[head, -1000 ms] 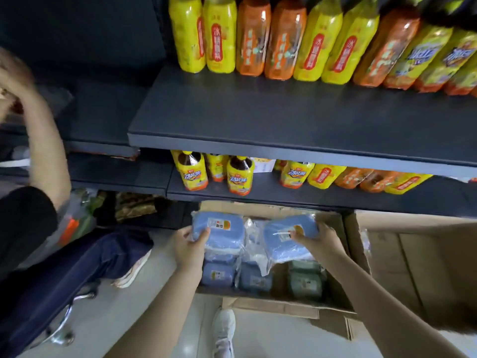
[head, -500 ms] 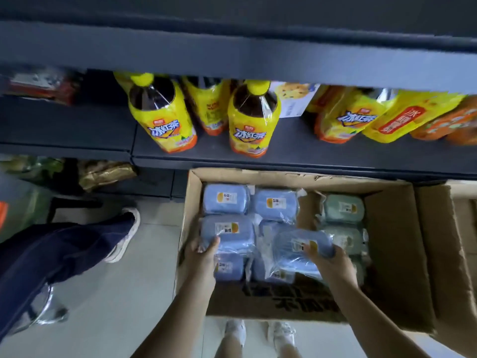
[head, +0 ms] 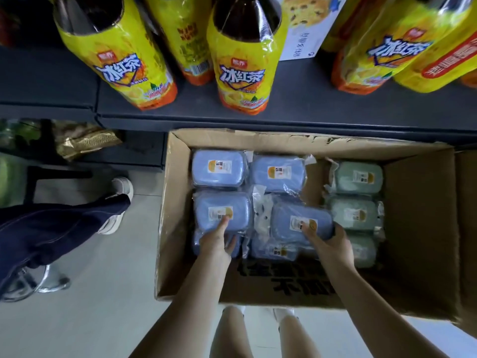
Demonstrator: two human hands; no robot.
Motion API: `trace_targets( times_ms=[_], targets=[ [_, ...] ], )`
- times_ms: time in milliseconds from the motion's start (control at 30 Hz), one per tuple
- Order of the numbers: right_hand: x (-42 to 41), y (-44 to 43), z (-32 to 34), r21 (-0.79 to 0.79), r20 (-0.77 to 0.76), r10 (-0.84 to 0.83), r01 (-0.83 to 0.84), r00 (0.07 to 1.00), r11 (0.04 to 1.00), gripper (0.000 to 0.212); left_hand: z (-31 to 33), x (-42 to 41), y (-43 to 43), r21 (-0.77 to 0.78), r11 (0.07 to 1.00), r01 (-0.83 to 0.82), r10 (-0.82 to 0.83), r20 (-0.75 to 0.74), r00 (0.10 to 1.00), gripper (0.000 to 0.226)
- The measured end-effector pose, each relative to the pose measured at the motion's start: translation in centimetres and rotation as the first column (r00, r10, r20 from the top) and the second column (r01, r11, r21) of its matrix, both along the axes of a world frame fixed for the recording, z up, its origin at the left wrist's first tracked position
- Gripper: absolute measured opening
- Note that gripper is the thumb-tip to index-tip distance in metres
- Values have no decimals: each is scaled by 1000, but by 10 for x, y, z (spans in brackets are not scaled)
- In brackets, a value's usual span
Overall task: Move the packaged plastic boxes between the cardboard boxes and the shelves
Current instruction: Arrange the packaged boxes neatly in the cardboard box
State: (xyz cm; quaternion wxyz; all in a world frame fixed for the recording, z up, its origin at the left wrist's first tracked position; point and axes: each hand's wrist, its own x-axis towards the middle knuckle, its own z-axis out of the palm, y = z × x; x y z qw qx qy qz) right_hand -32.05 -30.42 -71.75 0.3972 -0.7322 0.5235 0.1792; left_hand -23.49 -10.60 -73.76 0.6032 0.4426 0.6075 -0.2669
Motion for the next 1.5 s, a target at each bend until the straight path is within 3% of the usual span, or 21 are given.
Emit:
trace_targets(
  times_ms=[133, 267, 467, 800, 933, 1100, 1200, 1267, 1333, 1400, 1500],
  targets=[
    [11, 1, -7, 30, 18, 42, -42, 999, 999, 74, -5, 9, 7, 107, 988, -108, 102, 60, 993, 17],
    [33, 14, -16, 65, 50, 49, -52, 998, 996, 80, -4, 12, 10, 168, 983, -76, 59, 105, 993, 15],
    [45, 34, -33, 50, -39, 111, -109, 993, 993, 92, -3, 16, 2, 166, 983, -77, 64, 85, 994, 18],
    [50, 37, -35, 5, -104, 252, -253, 962, 967, 92, -13, 13, 8, 135, 990, -32, 17, 112, 994, 15],
    [52, 39, -29, -73, -196, 328, -347, 924, 935, 90, -13, 12, 14, 111, 994, 22, -34, 114, 993, 16],
    [51, 36, -24, 37, -184, 324, -323, 928, 946, 93, -5, 17, 25, 101, 973, 210, -217, 66, 974, 16],
    [42, 30, -12, 88, -173, 365, -355, 915, 931, 93, 6, 19, 32, 122, 929, 349, -353, 17, 935, 27],
    [33, 26, 1, 78, -201, 438, -432, 876, 899, 79, 19, 15, 37, 127, 867, 483, -487, 8, 873, 27],
    [21, 23, 19, 52, -245, 520, -524, 819, 850, 62, 40, 11, 42, 184, 706, 684, -700, 38, 713, 11],
    [13, 19, 44, 53, -260, 585, -593, 768, 803, 45, 70, 13, 45, 326, 404, 855, -913, 78, 402, 16],
    [7, 13, 91, 33, -269, 658, -676, 703, 736, 35, 121, 18, 46, 459, -23, 888, -999, 25, -39, 21]
  ],
)
